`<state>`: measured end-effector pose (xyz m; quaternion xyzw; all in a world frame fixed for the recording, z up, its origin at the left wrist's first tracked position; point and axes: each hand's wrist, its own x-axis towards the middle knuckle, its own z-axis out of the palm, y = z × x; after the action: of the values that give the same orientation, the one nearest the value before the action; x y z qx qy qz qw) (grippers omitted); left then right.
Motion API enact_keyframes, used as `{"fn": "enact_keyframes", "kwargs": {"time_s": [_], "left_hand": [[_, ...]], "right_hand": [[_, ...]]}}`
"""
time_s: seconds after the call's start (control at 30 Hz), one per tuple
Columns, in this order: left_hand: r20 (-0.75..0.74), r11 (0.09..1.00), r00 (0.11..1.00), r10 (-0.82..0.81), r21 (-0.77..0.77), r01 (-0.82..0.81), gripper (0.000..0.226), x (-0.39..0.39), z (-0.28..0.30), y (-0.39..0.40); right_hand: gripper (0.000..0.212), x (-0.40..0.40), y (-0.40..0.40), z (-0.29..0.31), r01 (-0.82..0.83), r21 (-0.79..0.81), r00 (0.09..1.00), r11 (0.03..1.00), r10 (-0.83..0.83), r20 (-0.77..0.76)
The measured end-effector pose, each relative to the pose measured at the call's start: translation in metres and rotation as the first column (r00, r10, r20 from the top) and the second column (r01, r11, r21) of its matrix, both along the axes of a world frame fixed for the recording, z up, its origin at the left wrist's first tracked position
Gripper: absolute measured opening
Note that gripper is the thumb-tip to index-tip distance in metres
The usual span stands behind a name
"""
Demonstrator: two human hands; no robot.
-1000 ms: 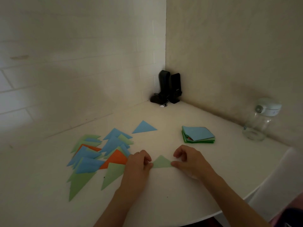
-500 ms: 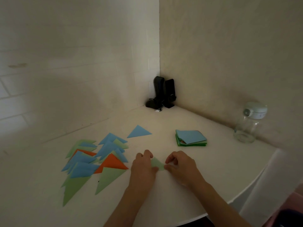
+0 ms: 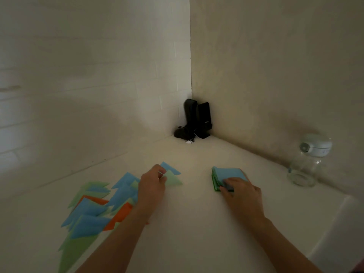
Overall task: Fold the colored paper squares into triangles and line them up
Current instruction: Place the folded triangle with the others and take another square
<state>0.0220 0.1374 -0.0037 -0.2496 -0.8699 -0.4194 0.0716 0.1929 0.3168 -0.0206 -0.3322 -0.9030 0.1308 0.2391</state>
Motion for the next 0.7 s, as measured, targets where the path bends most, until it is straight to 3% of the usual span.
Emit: {"fn": "enact_keyframes", "kwargs": {"time_s": [0.2, 0.4, 0.47, 0.57, 0.7], "left_hand": [[-0.046, 0.985, 0.997, 0.065, -0.157, -0.072, 0.007, -0.030, -0.008, 0.017], [-0.194, 0.928, 0.970, 0.145, -0.313, -0.202, 0.016, -0.032, -0.013, 0.028], [-0.265, 0.933, 0.954, 0.142, -0.285, -0.218, 0.023, -0.025, -0.012, 0.027], [-0.315, 0.989, 0.949, 0.002, -0.139, -0.048, 0.023, -0.006, -0.013, 0.025], [-0.193, 0.972, 0.953, -0.234, -0.029, 0.232, 0.014, 0.028, -0.024, 0.016]], "right_hand": [[0.009, -0.007, -0.002, -0.013, 0.090, 0.070, 0.991, 0.993, -0.082, -0.107], [0.008, -0.007, -0.002, -0.014, 0.102, 0.150, 0.989, 0.983, -0.085, -0.119], [0.007, -0.005, -0.004, -0.010, 0.108, 0.146, 0.991, 0.983, -0.093, -0.101], [0.014, -0.001, -0.004, -0.004, 0.095, 0.084, 0.993, 0.992, -0.088, -0.084], [0.009, 0.006, -0.007, 0.002, 0.079, 0.091, 0.976, 0.993, -0.058, -0.212]]}}
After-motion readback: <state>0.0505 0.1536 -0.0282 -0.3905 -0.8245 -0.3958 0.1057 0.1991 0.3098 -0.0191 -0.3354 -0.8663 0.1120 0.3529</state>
